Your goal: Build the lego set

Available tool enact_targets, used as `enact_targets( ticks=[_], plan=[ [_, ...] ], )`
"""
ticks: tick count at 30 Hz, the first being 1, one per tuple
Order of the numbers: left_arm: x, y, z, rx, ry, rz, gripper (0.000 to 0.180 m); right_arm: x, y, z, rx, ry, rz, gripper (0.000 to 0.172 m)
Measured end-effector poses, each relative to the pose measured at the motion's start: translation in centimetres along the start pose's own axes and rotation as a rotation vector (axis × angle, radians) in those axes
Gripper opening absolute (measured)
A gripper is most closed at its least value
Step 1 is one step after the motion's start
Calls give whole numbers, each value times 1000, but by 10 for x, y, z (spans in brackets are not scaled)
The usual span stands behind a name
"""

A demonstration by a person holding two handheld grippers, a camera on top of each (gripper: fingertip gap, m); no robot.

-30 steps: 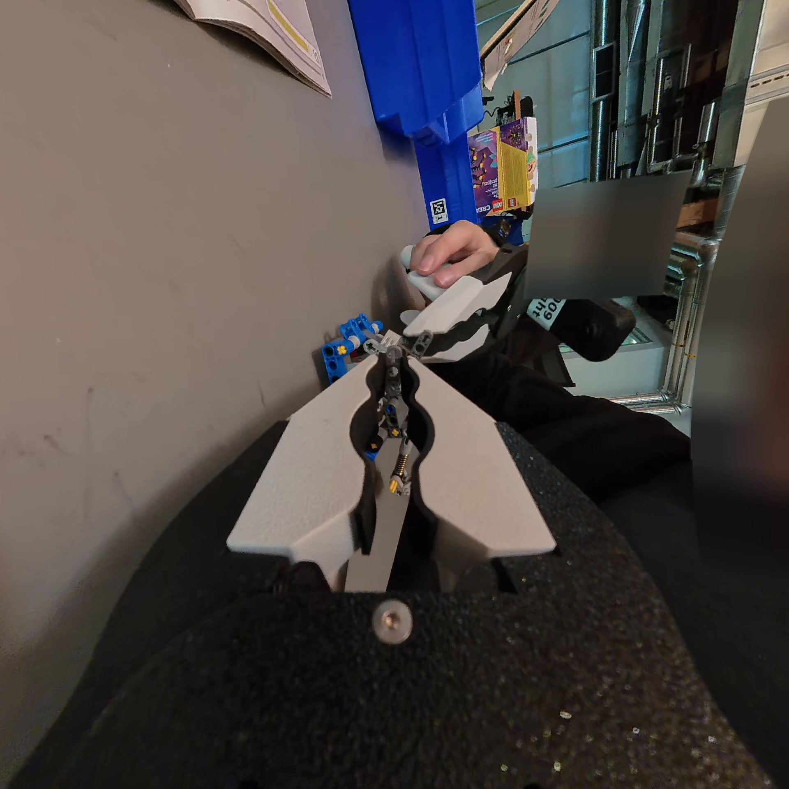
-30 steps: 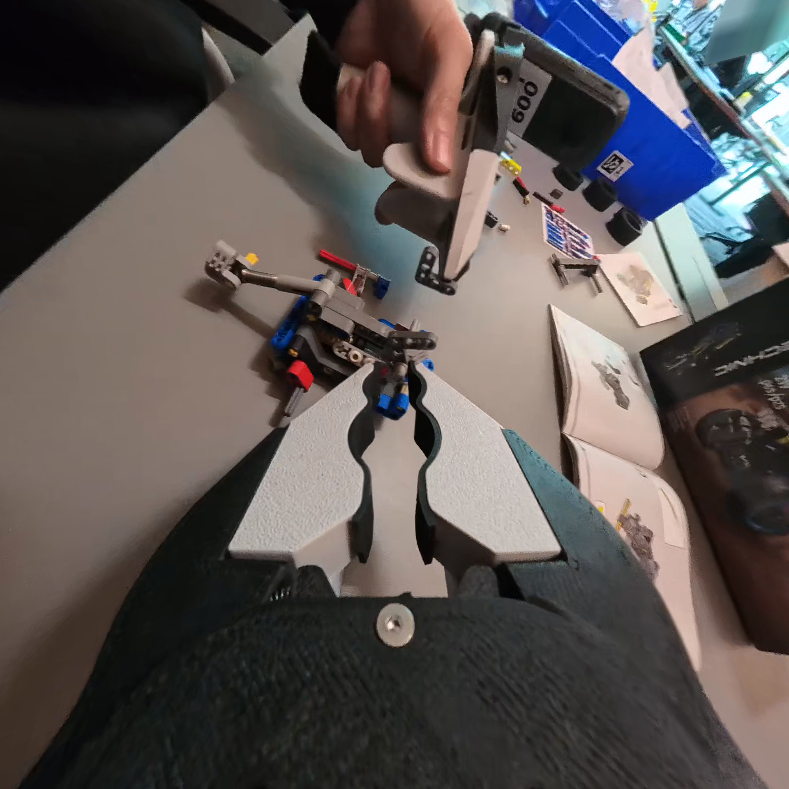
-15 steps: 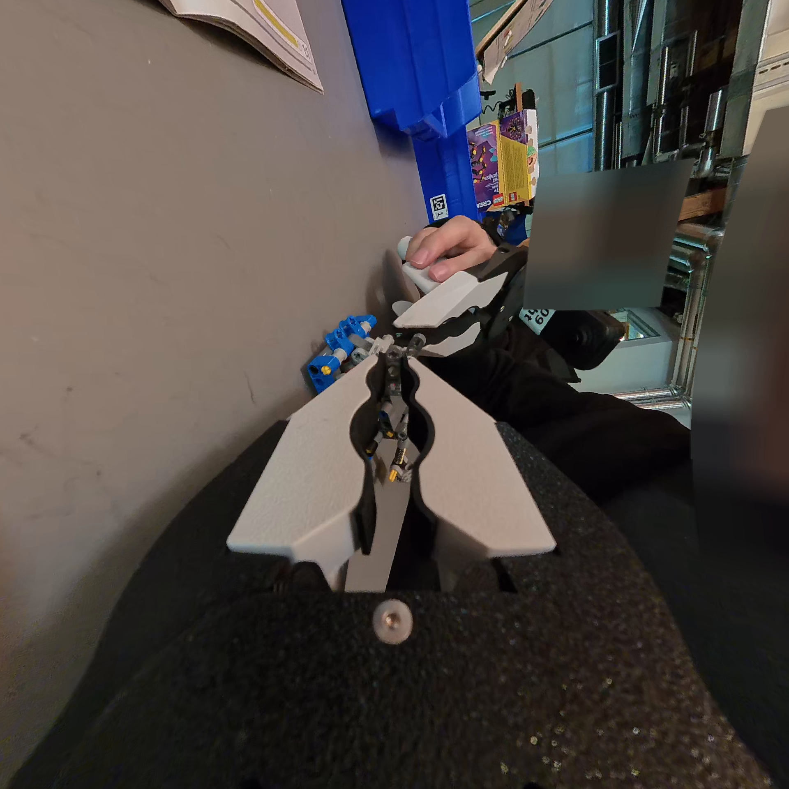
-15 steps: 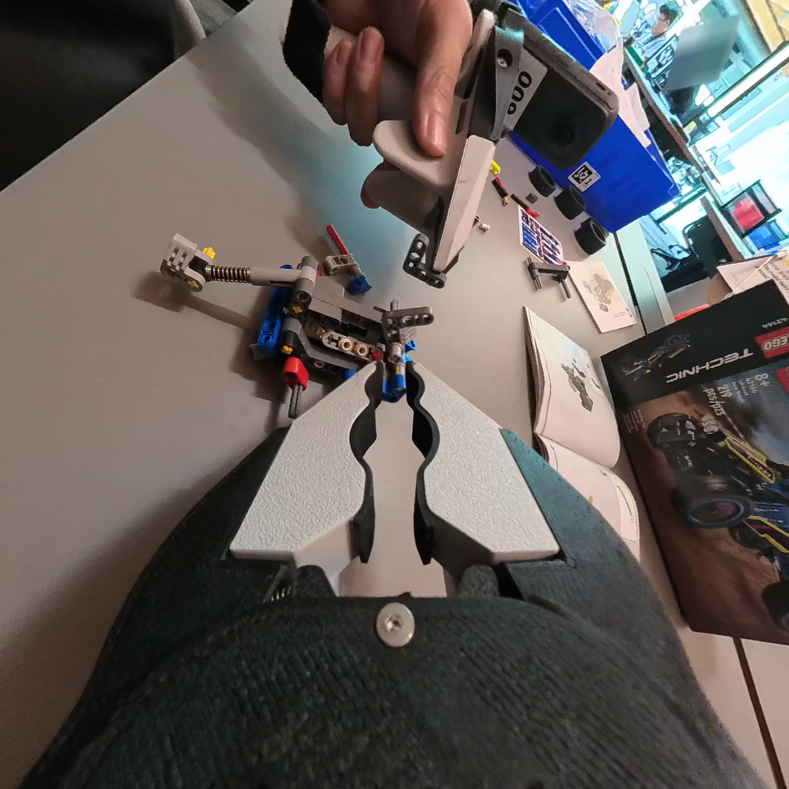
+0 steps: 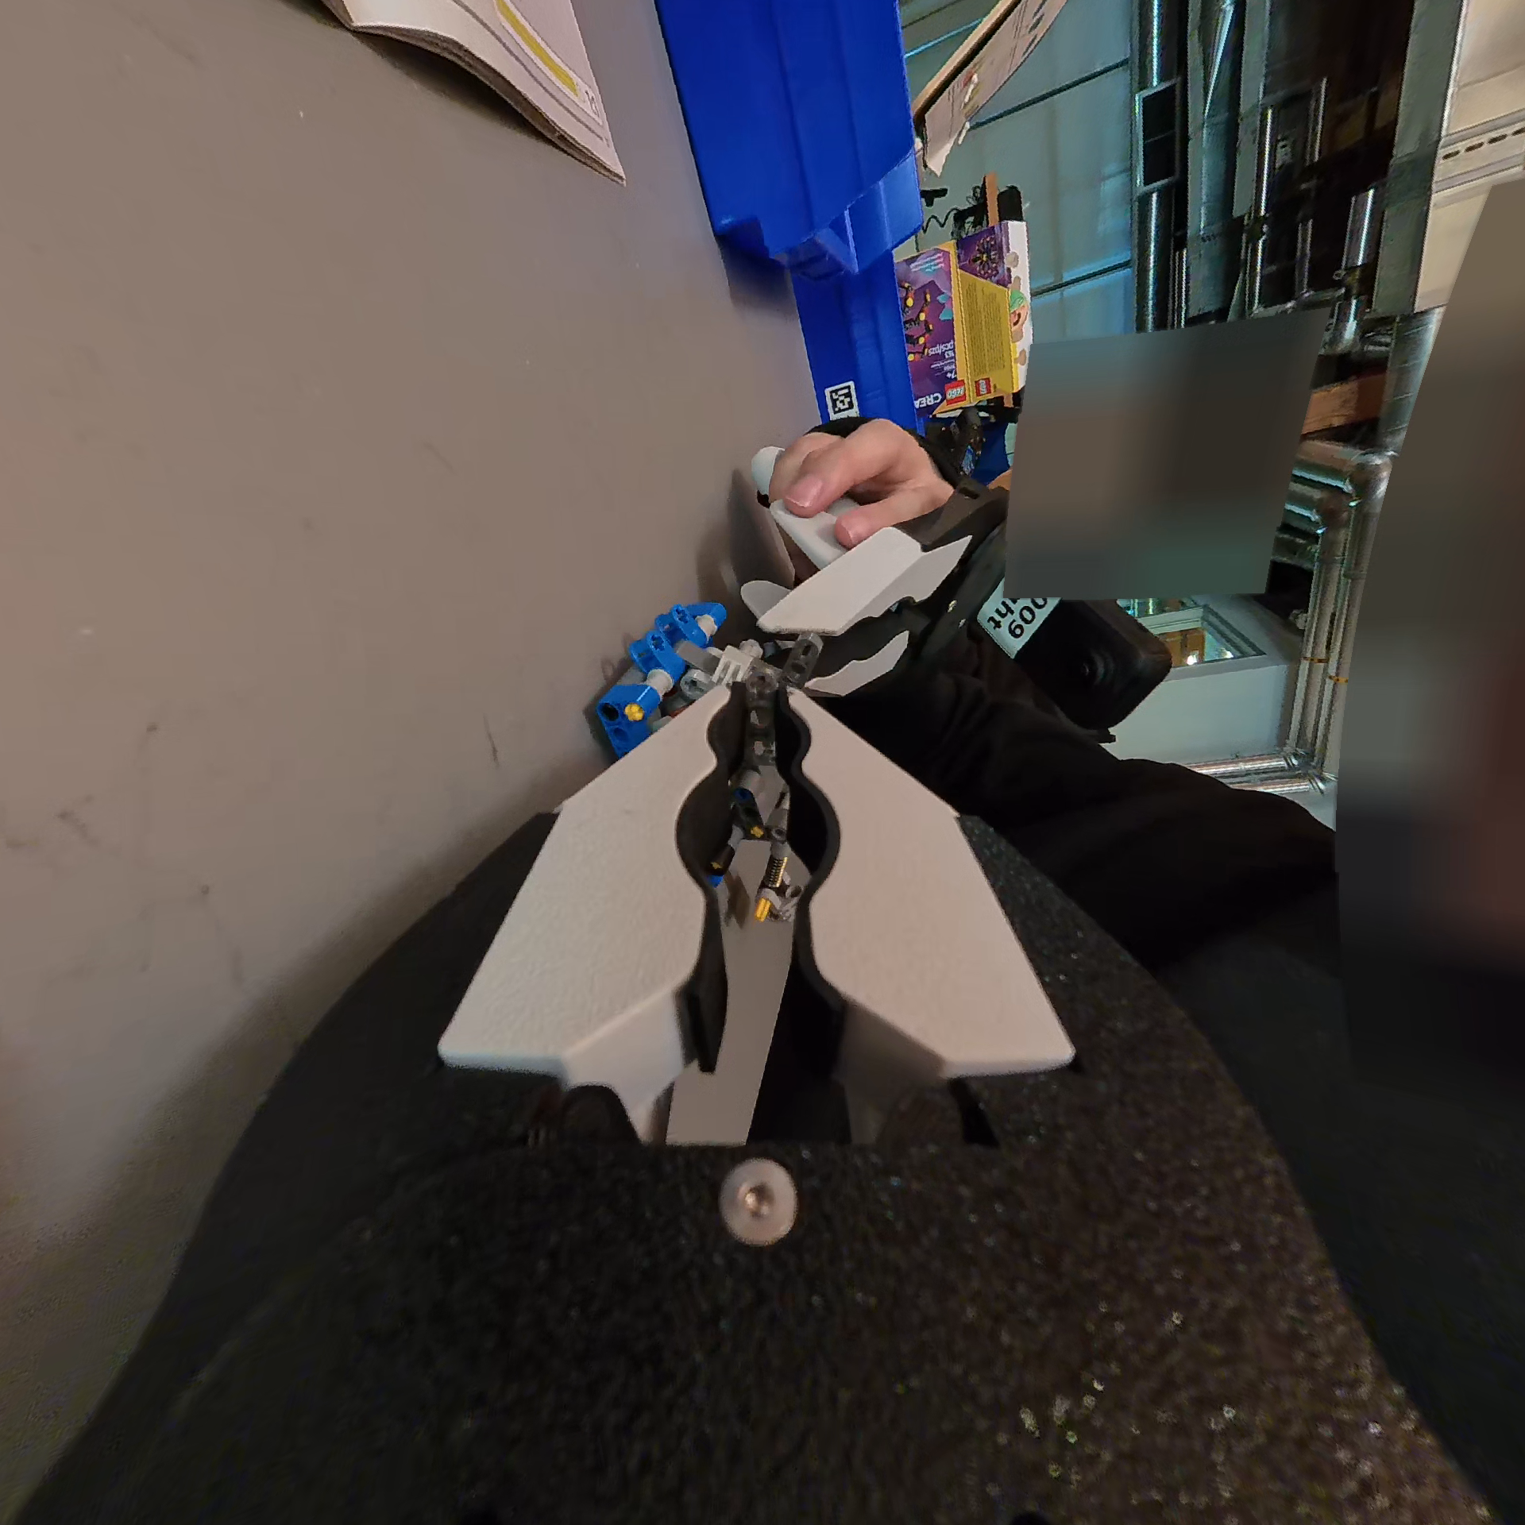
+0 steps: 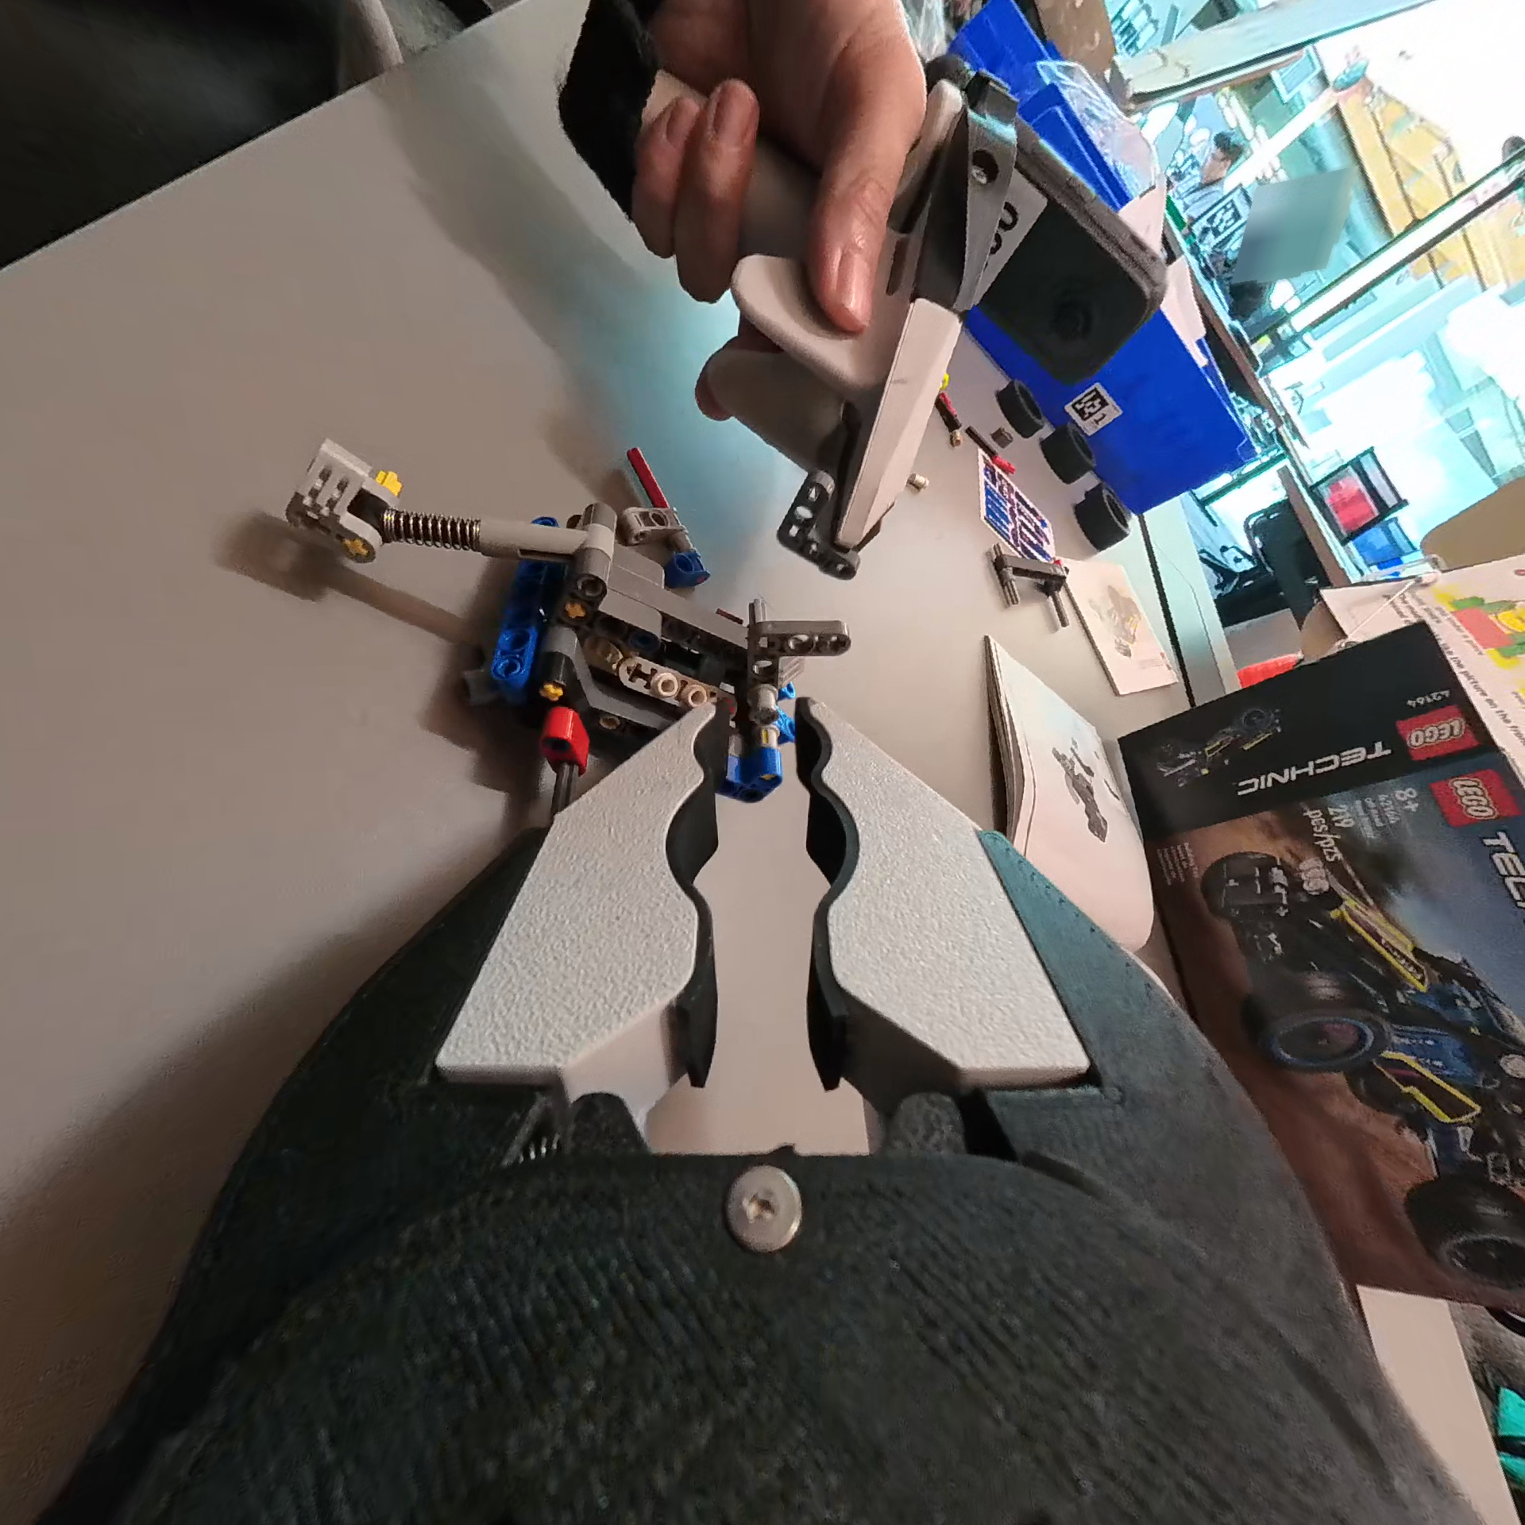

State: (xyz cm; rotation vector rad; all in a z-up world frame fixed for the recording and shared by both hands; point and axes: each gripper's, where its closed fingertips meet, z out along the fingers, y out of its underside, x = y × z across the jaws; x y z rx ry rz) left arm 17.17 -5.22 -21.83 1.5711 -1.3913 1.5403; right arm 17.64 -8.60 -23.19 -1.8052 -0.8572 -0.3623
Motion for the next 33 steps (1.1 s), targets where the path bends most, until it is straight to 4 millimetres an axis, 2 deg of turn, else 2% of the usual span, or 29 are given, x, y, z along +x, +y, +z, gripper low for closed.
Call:
enact_targets(
  ticks=[15,33],
  plan=[
    [-2,2,1,2,13,-5,3,2,3,4,-25,8,-18,4],
    [-5,11,6,19,11,-13,3,-9,6,3,-66,-308,836,4]
  ],
)
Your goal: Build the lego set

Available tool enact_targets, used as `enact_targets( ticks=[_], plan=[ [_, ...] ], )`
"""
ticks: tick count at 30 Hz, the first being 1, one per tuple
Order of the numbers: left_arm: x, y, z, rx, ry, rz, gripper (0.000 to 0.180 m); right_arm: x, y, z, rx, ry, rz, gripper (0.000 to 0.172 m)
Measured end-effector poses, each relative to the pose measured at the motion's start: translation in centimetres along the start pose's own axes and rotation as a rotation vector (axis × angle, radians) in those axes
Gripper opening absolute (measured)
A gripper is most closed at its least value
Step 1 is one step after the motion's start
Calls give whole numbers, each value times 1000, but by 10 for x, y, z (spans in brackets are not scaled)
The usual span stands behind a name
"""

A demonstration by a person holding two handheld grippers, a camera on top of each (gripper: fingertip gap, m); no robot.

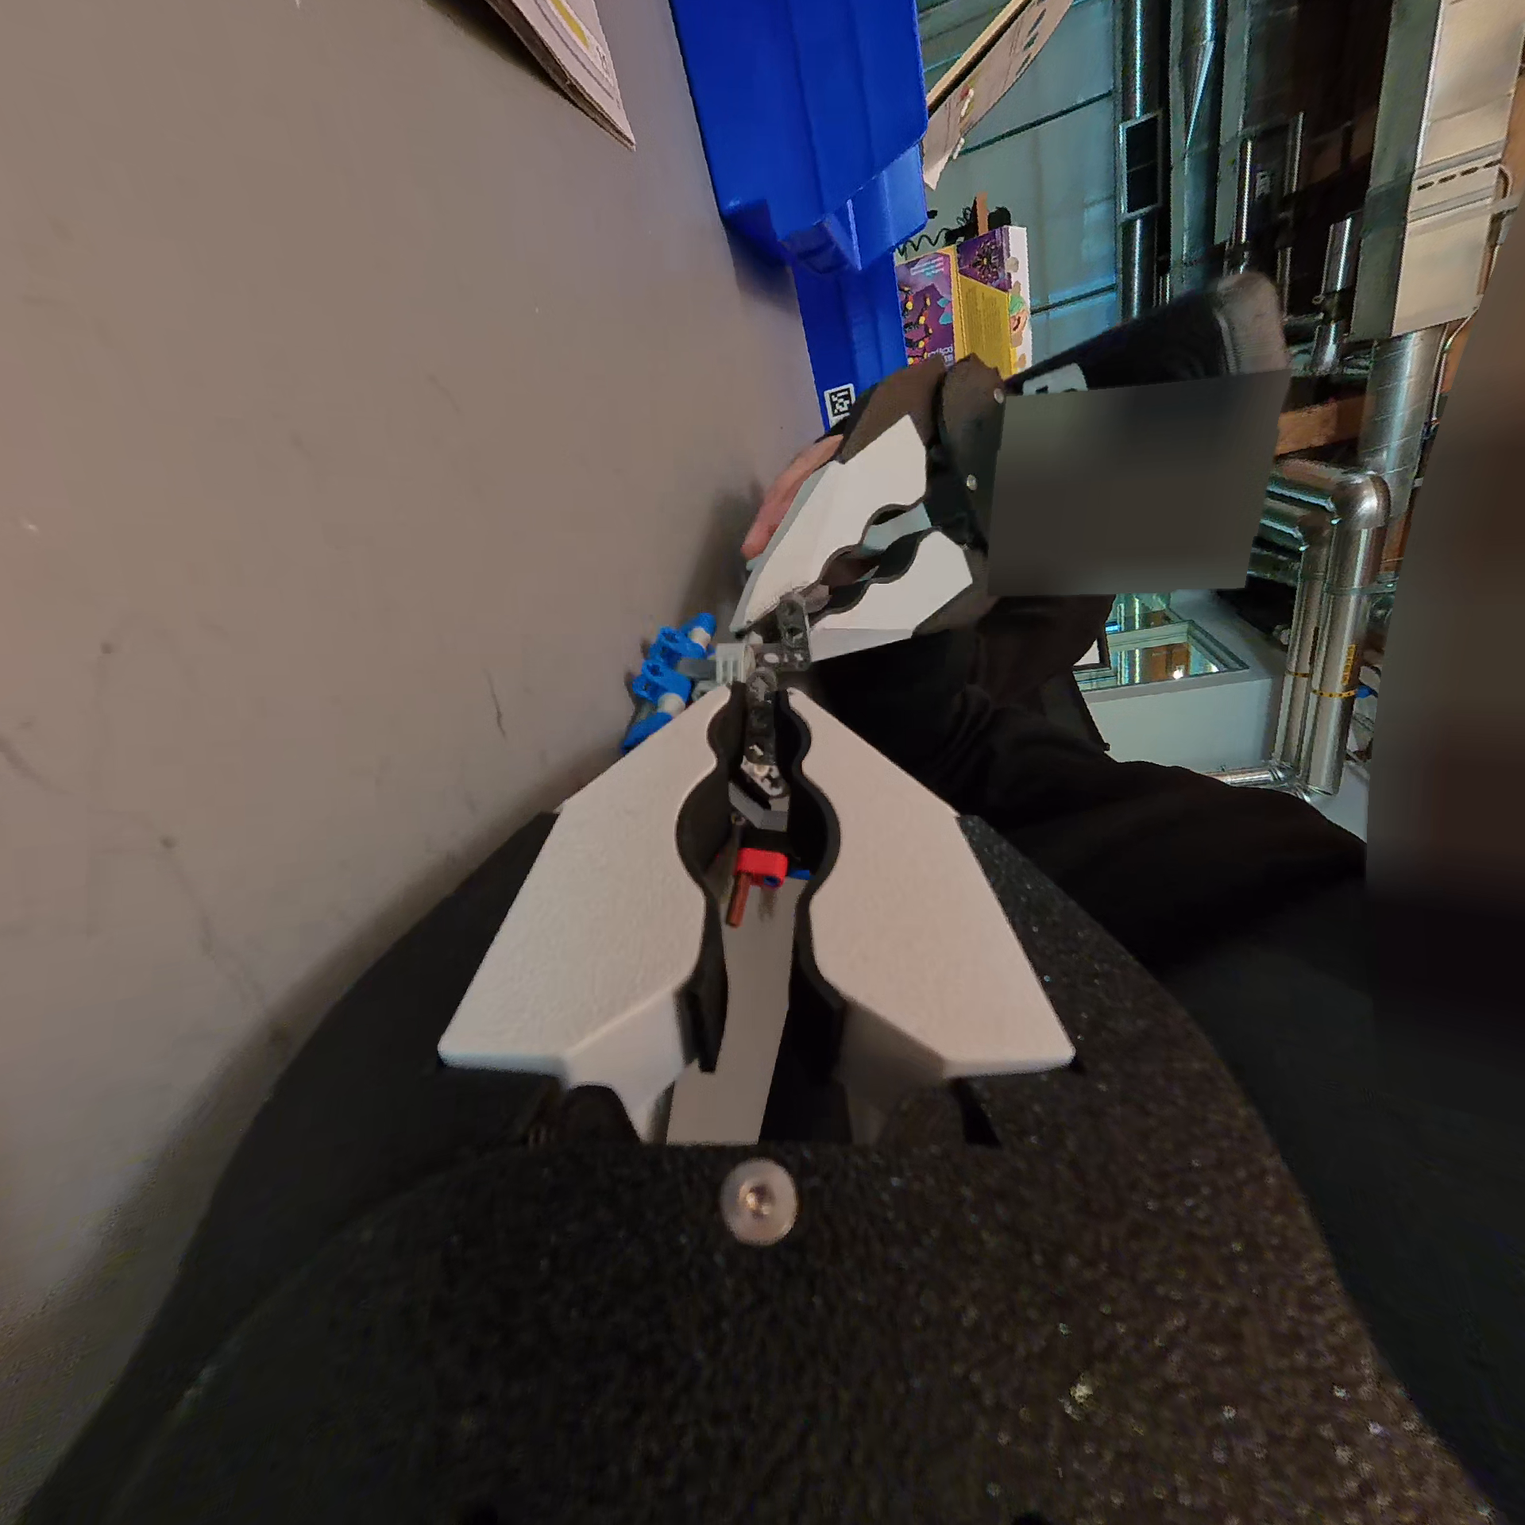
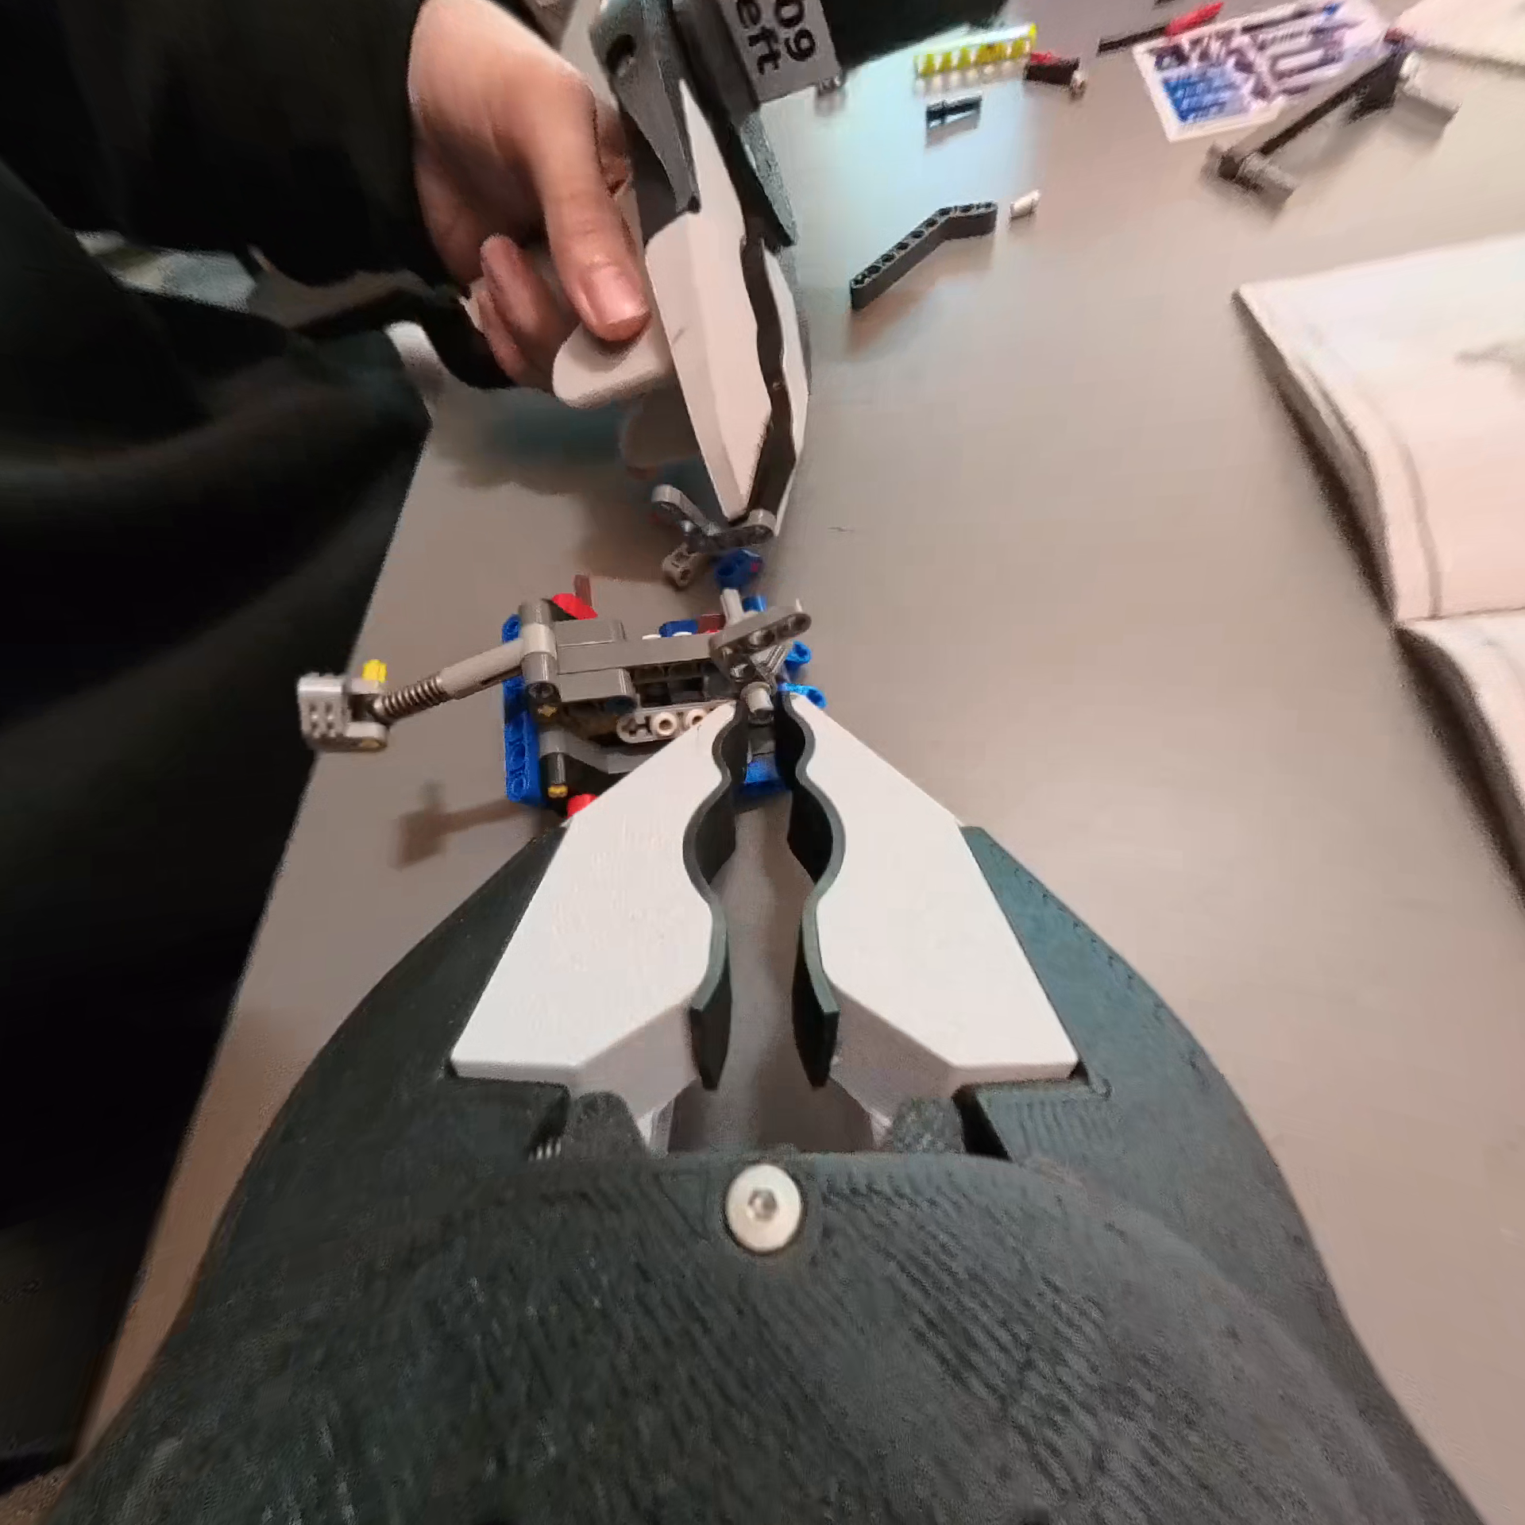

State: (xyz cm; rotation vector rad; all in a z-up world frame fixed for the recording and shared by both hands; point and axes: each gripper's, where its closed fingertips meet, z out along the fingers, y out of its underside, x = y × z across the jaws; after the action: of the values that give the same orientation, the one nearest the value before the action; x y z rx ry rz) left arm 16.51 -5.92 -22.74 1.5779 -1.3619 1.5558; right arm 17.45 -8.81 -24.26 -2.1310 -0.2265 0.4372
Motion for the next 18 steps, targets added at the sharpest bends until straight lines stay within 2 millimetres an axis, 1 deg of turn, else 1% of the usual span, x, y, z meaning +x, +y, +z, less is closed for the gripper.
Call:
enact_targets(
  ticks=[5,7,8,10,14,16,18],
  plan=[
    [1,-2,0,7,-10,33,3,-4,2,0,12,-82,253,4],
    [3,-3,0,19,-1,44,3,-4,3,-1,24,-97,318,4],
    [3,-3,0,23,-2,51,3,-4,2,-1,31,-105,323,4],
    [1,-2,-1,20,-20,77,3,-5,1,-2,38,-87,256,4],
    [3,-1,-2,29,-23,109,3,-6,-1,-3,22,-30,118,4],
    [5,-1,-3,36,-18,118,3,-10,0,-1,8,-45,98,4],
    [7,-2,-4,43,-14,126,3,-14,-4,-3,36,-76,93,4]
  ],
)
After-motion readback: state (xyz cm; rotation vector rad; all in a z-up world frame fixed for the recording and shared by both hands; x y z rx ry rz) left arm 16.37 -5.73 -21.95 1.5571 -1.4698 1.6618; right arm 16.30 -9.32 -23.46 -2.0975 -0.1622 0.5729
